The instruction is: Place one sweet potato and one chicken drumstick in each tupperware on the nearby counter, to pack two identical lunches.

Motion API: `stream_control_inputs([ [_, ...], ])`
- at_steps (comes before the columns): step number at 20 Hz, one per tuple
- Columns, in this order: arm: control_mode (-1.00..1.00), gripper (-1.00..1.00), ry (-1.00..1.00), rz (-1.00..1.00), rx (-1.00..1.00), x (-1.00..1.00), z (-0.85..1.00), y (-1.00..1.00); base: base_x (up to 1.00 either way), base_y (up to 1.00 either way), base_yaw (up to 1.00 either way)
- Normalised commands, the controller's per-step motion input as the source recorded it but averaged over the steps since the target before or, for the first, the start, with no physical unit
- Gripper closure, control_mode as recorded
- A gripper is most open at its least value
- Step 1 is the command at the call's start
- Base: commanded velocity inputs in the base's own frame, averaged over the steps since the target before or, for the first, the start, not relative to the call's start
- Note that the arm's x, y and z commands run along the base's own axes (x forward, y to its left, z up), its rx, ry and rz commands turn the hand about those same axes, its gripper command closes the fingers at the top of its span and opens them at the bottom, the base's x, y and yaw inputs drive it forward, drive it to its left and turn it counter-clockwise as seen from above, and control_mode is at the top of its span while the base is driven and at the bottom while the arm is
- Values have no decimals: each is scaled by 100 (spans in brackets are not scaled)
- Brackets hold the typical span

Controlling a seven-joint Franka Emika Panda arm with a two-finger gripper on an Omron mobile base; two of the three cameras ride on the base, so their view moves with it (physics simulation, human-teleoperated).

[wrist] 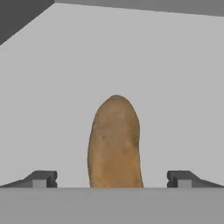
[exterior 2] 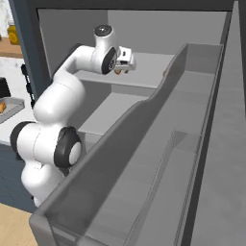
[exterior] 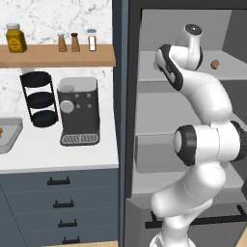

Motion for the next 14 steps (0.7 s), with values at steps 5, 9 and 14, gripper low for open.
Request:
stream_control_inputs([
  [5,-100,-100,4,0,0,27,-15,-8,0,0,0],
  [9,-100,100,0,0,1,0,-53,-14,0,0,0],
  [14,-100,100,0,0,1,2,0,0,0,0,0],
])
